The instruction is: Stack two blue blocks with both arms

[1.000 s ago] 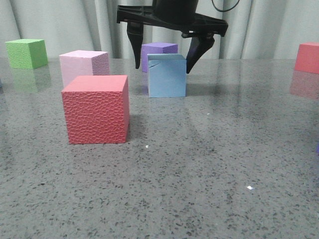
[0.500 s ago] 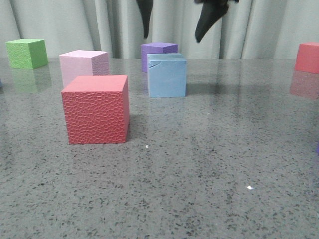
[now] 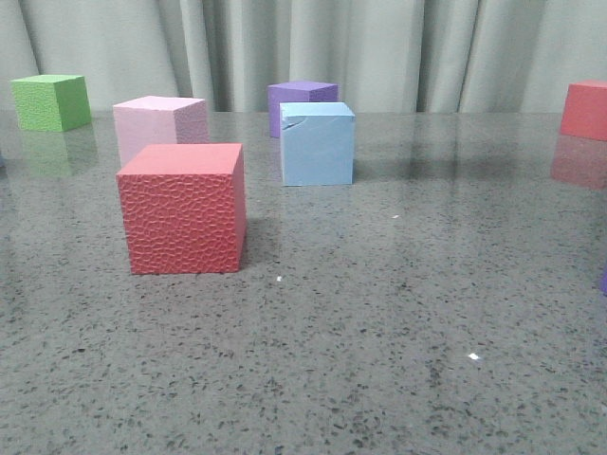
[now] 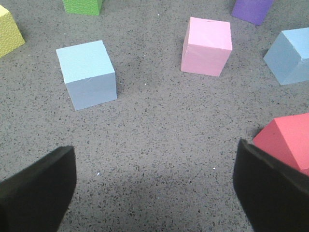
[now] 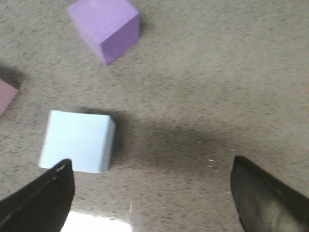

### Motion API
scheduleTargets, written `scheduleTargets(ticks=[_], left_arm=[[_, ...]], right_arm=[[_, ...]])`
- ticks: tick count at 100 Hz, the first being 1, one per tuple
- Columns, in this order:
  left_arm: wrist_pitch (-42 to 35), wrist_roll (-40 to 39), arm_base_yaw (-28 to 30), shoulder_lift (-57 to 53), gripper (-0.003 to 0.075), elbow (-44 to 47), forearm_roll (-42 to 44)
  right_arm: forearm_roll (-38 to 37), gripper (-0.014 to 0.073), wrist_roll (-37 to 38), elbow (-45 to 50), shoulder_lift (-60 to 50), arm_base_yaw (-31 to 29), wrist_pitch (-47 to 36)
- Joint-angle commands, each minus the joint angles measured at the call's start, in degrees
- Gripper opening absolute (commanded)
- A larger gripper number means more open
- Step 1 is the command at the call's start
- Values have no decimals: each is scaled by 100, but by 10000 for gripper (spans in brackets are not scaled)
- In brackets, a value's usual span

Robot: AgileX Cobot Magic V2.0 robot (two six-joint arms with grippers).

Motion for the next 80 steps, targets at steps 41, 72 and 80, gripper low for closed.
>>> scheduleTargets(ticks=[41, 72, 80], left_arm=[[-376, -51, 17, 17, 618, -185, -110], [-376, -51, 17, 17, 618, -185, -110], [-376, -51, 17, 17, 618, -185, -110]], right_arm=[[-181, 646, -420, 1389, -1616, -1340, -652], [-15, 646, -421, 3253, -2998, -1864, -1139], [-14, 646, -421, 3687, -3380, -1878, -1260]])
